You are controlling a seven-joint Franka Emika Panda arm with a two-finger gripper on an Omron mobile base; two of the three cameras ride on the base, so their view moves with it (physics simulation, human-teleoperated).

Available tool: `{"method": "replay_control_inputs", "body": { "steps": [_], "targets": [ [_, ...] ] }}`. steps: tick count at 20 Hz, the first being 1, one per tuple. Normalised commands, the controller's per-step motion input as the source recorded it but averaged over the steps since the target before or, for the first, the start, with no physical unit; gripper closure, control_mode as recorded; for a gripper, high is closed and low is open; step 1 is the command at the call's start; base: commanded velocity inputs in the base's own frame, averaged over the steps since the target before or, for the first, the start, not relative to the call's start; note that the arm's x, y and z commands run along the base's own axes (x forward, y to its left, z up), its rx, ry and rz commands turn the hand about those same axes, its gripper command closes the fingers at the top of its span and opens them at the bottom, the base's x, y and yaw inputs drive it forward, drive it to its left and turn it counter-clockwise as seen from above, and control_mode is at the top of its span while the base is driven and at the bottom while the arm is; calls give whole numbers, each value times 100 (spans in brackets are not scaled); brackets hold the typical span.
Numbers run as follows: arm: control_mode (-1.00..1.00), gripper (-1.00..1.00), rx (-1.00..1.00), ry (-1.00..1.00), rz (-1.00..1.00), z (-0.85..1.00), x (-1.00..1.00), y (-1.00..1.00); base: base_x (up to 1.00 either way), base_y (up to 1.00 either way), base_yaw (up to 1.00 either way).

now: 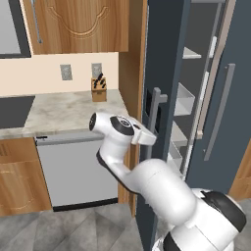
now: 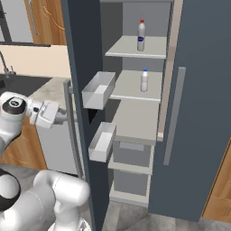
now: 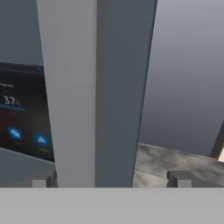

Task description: Take the bottled waters from the counter and place them in the freezer to freeze. Close the freezer door after placing the bottles.

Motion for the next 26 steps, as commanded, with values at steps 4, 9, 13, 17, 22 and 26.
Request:
{"method": "replay_control_inputs", "body": {
  "steps": [4,9,13,17,22,26],
  "targets": [
    [-100,-100,0,0,0,-2,26,-3,0,0,0],
    [-100,-100,0,6,-1,-9,10,-22,0,0,0],
    [-100,-100,0,5,-1,-7,7,-14,0,0,0],
    [-100,-100,0,2,-1,0,0,-53,0,0,0],
    [-100,-100,13,0,4,10,0,-75,0,0,0],
    [-100,-100,15,0,8,0,0,-45,0,0,0]
  ]
}}
